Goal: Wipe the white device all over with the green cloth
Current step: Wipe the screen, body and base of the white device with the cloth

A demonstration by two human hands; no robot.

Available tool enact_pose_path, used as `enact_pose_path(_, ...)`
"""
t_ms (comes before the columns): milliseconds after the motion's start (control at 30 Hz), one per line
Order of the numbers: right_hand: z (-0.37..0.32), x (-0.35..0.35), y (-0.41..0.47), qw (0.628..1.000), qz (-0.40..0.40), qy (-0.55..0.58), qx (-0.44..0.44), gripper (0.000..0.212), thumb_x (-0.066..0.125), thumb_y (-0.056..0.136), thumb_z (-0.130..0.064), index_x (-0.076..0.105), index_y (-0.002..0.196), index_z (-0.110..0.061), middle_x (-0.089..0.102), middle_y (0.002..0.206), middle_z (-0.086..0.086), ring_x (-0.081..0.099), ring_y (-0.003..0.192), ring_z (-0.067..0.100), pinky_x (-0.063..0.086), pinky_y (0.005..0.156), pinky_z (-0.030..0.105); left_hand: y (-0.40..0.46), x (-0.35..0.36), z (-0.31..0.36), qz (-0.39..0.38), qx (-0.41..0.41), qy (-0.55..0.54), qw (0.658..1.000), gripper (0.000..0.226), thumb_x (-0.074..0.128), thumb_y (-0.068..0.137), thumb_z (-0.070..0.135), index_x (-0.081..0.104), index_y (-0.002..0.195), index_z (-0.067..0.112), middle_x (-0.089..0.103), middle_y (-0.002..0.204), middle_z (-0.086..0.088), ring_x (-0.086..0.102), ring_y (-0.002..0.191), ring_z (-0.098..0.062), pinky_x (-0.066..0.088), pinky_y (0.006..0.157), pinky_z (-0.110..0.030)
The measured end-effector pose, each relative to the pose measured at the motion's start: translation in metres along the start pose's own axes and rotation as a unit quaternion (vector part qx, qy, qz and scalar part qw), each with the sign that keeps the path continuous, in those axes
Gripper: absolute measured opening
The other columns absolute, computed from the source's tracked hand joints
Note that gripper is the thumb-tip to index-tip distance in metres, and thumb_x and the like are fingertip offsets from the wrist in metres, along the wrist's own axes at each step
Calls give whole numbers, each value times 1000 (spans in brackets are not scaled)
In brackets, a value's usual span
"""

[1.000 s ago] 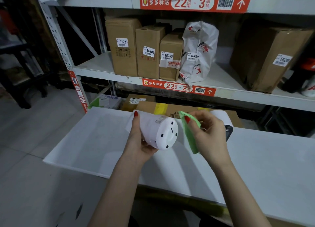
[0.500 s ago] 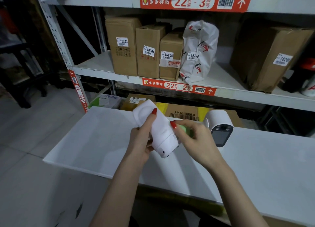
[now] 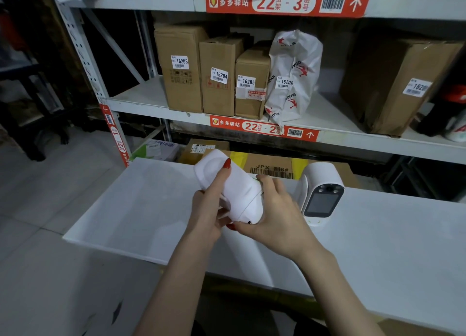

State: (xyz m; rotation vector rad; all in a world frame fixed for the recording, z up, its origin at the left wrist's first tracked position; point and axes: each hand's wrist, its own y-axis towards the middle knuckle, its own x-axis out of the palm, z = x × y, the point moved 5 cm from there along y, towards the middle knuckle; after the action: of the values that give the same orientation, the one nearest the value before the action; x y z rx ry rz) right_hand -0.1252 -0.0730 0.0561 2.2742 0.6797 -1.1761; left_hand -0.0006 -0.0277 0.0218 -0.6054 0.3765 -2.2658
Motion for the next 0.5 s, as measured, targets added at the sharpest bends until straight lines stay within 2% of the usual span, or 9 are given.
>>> enact_pose_path(100,-1,-5,1,999,18,42,7,85,79,63,-52,38,130,-20,45,120,-1,50,107,20,46,82,32,-3,0,6,-16,19,24,999,71,67,66,63,51,121,21,63,115,-8,63,105,-30,57,85,-51)
enact_pose_path(167,1,-8,2,995,21,97,28,79,81,63,-50,42,125,-22,49,115,-3,52,103,18,48,82,34,-4,0,11,-34,29,35,998,73,60,65,68,51,120,21,63,114,-8,63,102,-28,57,79,-46)
enact_pose_path(267,9,-12,1,979,28,190,73,64,83,62,-49,47,110,-26,58,106,-7,57,95,12,51,73,29,-5,-1,20,-41,50,42,997,62,54,81,66,56,123,20,66,109,-8,66,96,-28,58,73,-40)
enact_pose_path(367,14,-13,2,939,9,323,117,56,86,63,-42,55,107,-27,66,98,-9,64,88,7,51,66,22,-7,-1,28,-31,110,65,991,42,51,92,57,58,117,24,68,93,1,69,83,-18,58,58,-27)
enact_pose_path(433,16,-11,3,908,-17,399,128,61,85,59,-45,60,110,-23,70,98,-3,66,85,12,50,63,21,-9,-2,33,-25,134,64,989,36,52,92,55,62,112,26,71,88,5,70,79,-13,59,59,-25)
enact_pose_path(500,15,-10,2,884,-45,447,131,68,83,57,-46,62,114,-16,72,99,3,69,86,15,50,65,20,-11,-3,35,-27,137,57,989,37,54,91,55,65,113,28,73,93,5,72,81,-13,60,62,-26)
